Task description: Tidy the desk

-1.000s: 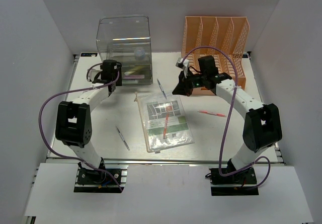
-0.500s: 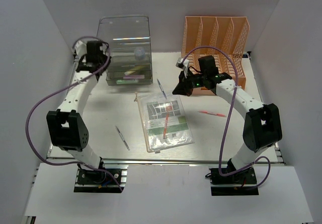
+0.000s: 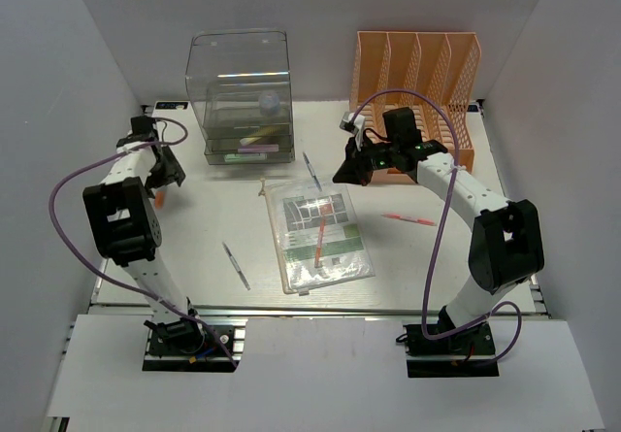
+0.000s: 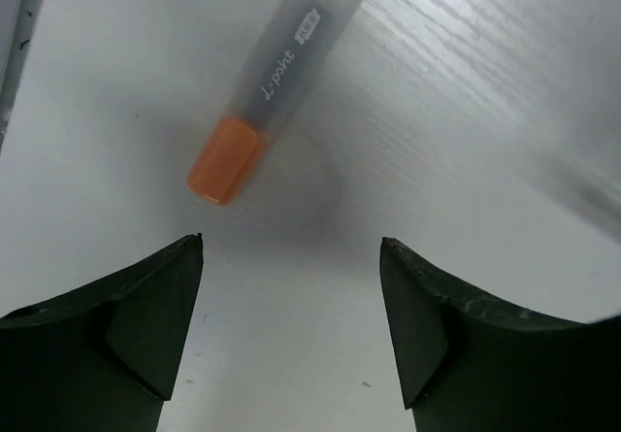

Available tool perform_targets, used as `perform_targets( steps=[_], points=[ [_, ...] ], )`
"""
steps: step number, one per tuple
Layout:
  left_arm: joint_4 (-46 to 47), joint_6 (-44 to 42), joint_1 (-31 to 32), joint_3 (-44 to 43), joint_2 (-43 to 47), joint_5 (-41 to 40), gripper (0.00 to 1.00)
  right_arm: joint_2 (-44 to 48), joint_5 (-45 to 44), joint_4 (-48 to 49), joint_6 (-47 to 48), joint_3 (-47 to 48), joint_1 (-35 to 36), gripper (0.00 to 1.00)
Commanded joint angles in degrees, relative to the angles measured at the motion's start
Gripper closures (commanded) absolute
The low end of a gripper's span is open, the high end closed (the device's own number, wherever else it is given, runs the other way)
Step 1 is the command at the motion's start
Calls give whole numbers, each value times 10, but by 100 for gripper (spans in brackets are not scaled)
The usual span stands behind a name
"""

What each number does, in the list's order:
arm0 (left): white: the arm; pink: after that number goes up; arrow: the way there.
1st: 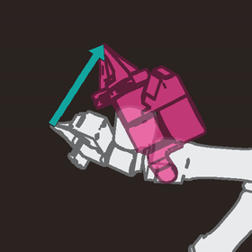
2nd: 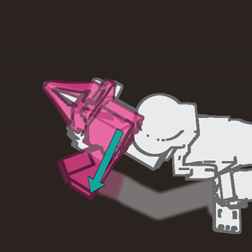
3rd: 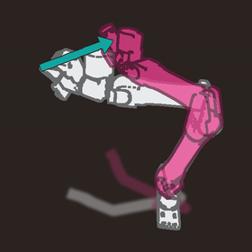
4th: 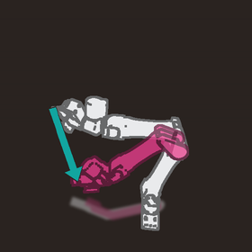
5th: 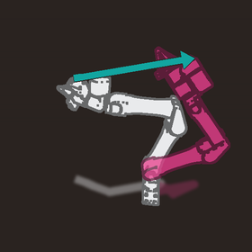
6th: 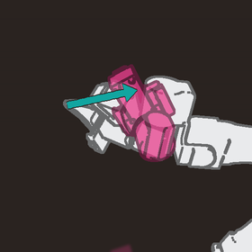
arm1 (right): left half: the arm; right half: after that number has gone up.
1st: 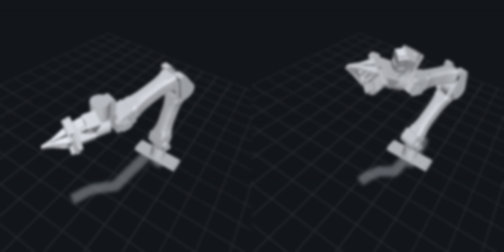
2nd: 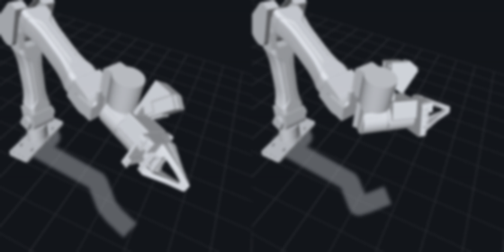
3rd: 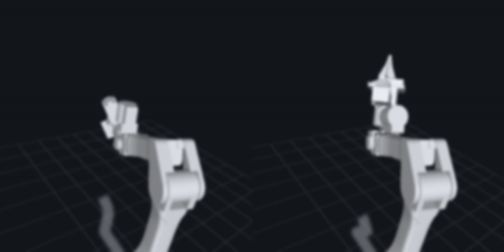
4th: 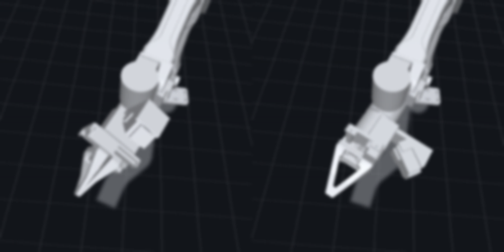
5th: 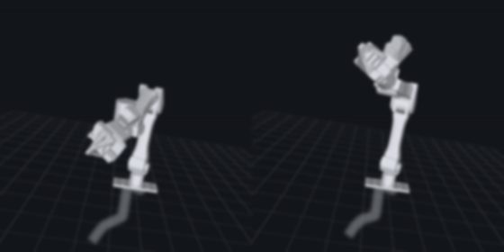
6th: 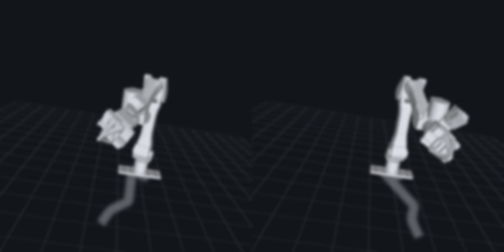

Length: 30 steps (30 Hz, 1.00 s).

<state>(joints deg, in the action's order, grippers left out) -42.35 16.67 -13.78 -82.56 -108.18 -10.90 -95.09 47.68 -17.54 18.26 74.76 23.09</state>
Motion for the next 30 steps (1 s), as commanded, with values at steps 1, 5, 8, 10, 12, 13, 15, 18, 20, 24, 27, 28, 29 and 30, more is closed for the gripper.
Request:
perform_targets(
  steps=[1, 5, 8, 10, 12, 13, 15, 18, 20, 24, 27, 28, 29, 30],
  points=[
    [-12, -88, 6, -16, -1, -3, 17, 15, 16, -2, 4, -1, -3, 97],
    [-7, -105, 6, -48, -35, -15, 13, 15, 16, -3, 4, -1, -3, 97],
    [-10, -117, 1, -82, -63, -19, 13, 14, 15, -3, 4, -1, -4, 97],
    [-10, -124, 1, -94, -83, -17, 14, 11, 14, -3, 5, -1, -5, 97],
    [-1, -135, 1, -102, -98, -13, 15, 8, 14, -3, 5, -1, -3, 97],
    [2, -138, 1, -102, -101, -9, 15, 7, 14, -5, 6, -1, -4, 97],
    [13, -140, -5, -104, -106, 2, 17, 3, 15, -5, 6, -1, -4, 97],
    [17, -144, -10, -112, -118, 25, 21, -1, 15, -6, 7, 0, -3, 97],
    [19, -146, -17, -114, -121, 44, 24, -3, 15, -7, 7, 1, -4, 97],
    [21, -152, -27, -121, -135, 93, 34, -3, 13, -7, 8, 0, -3, 97],
    [24, -158, -34, -106, -137, 105, 42, -4, 12, -7, 10, 2, -4, 97],
    [25, -159, -34, -102, -137, 106, 44, -4, 12, -10, 10, 1, -7, 97],
    [25, -156, -34, -98, -135, 105, 46, -7, 13, -9, 10, 2, -4, 97],
    [25, -153, -34, -95, -135, 107, 50, -7, 14, -11, 11, 2, -4, 97]
  ],
)
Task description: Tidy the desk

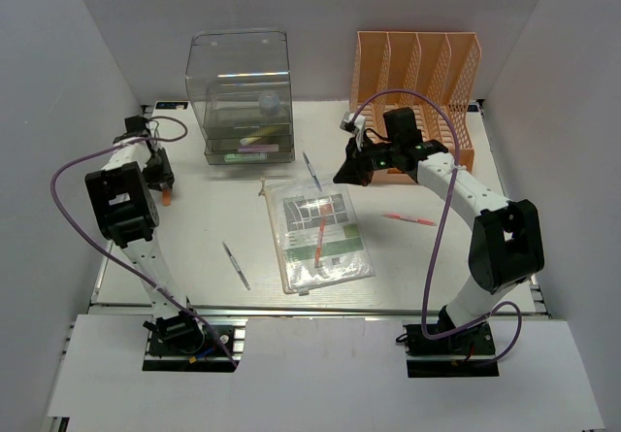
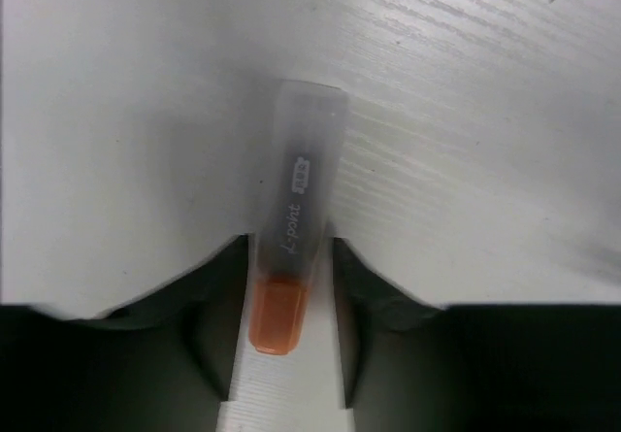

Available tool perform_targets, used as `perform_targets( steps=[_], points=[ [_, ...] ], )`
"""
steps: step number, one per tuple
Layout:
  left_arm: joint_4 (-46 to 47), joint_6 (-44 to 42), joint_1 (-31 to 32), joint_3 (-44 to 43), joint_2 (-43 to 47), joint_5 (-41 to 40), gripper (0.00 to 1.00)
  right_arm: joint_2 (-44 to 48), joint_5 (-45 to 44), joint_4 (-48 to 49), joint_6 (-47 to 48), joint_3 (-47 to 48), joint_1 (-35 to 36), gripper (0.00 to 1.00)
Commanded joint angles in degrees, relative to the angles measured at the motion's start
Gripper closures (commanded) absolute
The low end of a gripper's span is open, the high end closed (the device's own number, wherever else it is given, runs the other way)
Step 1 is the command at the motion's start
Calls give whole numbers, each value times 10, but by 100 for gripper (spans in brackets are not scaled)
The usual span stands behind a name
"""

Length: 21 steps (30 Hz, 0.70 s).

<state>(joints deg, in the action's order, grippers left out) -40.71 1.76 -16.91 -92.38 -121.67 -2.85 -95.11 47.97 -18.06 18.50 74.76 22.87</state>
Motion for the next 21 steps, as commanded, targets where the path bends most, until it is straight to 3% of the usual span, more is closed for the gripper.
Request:
perform_targets(
  steps=[1, 4, 9, 14, 20, 21],
  points=[
    [9, 0, -2, 9, 2, 48, 59, -6, 11, -7, 9, 3, -3, 97],
    [8, 20, 10, 18, 9, 64, 78, -4, 11, -7, 8, 3, -2, 97],
    [41, 61, 10, 61, 70, 144, 91, 2, 13, -7, 7, 3, -4, 97],
    [104, 142, 1, 150, 199, 269, 99, 5, 20, -7, 7, 3, -2, 97],
    [140, 243, 8, 246, 339, 345, 100, 12, 21, -5, 5, 2, -3, 97],
    [156, 293, 8, 270, 378, 354, 100, 14, 21, -6, 5, 2, -3, 97]
  ],
)
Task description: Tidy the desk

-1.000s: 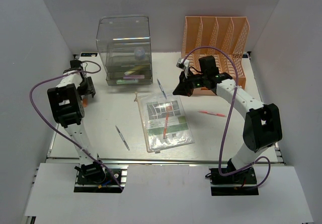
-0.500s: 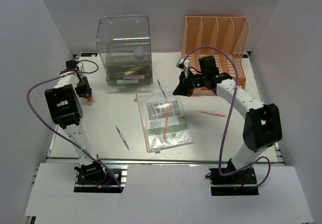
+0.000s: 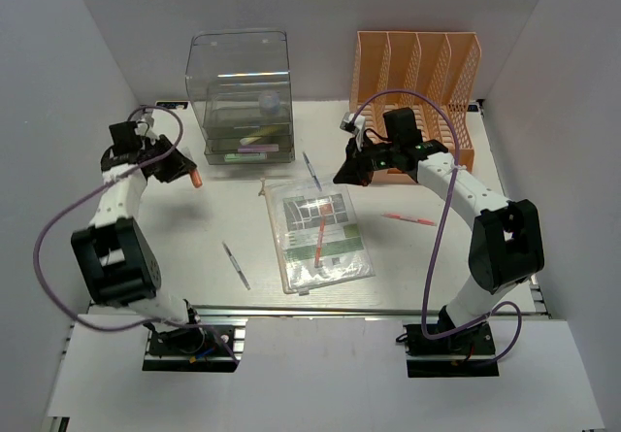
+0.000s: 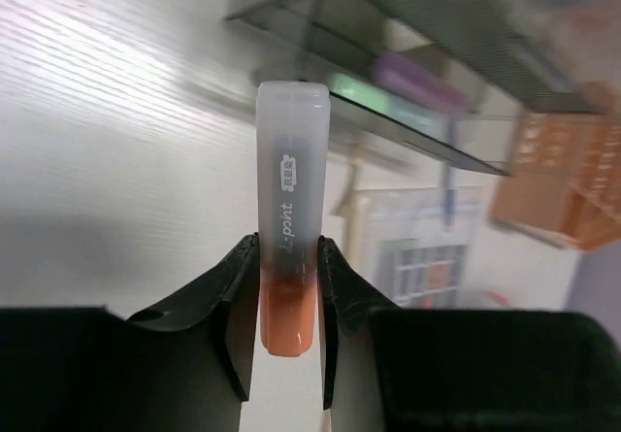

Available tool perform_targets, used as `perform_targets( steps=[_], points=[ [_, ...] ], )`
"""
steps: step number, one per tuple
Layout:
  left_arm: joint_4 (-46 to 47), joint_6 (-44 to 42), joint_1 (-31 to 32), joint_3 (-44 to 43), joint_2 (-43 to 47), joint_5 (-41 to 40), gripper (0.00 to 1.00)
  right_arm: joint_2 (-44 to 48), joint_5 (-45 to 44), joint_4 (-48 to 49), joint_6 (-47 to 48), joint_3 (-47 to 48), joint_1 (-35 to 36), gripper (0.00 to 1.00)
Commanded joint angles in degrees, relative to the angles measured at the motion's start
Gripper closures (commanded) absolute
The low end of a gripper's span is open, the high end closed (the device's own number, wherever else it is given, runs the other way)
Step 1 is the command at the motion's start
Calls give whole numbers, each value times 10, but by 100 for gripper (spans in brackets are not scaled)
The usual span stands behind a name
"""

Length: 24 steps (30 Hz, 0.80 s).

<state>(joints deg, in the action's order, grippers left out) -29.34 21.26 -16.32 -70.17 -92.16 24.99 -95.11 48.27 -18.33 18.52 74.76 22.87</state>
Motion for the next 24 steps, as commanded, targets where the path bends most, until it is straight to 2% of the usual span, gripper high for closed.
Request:
perform_targets(
  steps=[1, 5, 6, 7, 9, 12, 15, 18, 24],
  points=[
    [85, 130, -5, 71, 102, 87, 100, 14, 18, 0, 5, 2, -1, 97],
    [243, 347, 9, 202, 170, 73, 100, 10, 19, -2, 5, 2, -1, 97],
    [341, 436, 15, 222, 173, 75, 100, 9, 21, -2, 5, 2, -1, 97],
    [386, 485, 29, 244, 175, 69, 100, 10, 19, -2, 4, 2, -2, 97],
    [465, 575, 46, 299, 200, -18, 100, 10, 16, -2, 5, 2, -4, 97],
    [418, 583, 79, 278, 219, -148, 100, 11, 13, -2, 5, 2, -4, 97],
    [406, 591, 102, 256, 210, -214, 100, 10, 10, -2, 8, 2, -4, 97],
    [400, 592, 122, 230, 179, -237, 100, 5, 11, -4, 10, 2, -2, 97],
    [357, 605, 160, 167, 111, -339, 100, 3, 8, -6, 10, 3, -4, 97]
  ],
)
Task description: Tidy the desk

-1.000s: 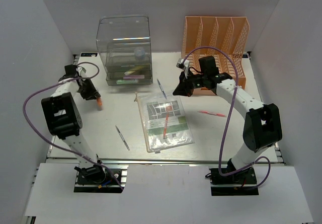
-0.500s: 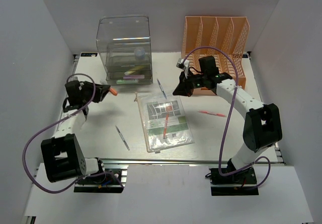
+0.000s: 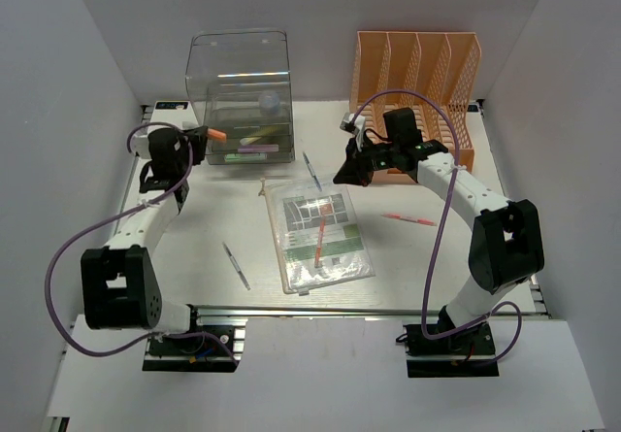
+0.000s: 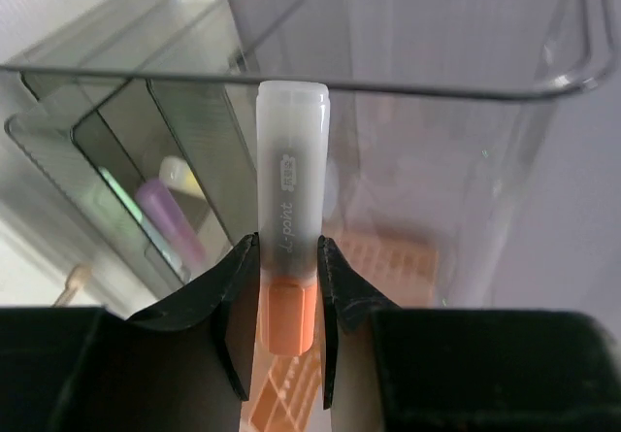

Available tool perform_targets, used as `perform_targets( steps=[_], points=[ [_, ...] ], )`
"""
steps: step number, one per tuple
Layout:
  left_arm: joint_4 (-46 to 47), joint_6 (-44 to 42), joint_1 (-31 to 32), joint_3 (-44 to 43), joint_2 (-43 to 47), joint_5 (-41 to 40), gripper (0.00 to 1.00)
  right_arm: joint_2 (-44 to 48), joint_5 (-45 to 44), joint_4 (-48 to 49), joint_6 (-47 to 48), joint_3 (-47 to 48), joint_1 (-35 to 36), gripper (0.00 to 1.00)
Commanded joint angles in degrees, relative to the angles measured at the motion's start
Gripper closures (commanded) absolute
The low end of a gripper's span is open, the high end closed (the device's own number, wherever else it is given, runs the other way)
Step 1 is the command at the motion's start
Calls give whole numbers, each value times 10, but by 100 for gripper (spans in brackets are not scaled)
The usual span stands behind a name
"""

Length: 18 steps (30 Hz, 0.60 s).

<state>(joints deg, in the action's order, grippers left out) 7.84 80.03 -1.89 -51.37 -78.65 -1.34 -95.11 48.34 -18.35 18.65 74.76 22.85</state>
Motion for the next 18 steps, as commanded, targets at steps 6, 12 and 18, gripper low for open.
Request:
perform_targets(
  steps=[6, 12, 18],
  points=[
    [-30, 17, 57, -71, -88, -117, 100, 3, 6, -5, 9, 3, -6, 97],
    [-46, 21, 88, -102, -120, -151, 100, 2, 4, -6, 12, 4, -9, 97],
    [-120, 45, 107, -158, -157, -184, 62, 1, 8, -9, 12, 5, -12, 97]
  ],
)
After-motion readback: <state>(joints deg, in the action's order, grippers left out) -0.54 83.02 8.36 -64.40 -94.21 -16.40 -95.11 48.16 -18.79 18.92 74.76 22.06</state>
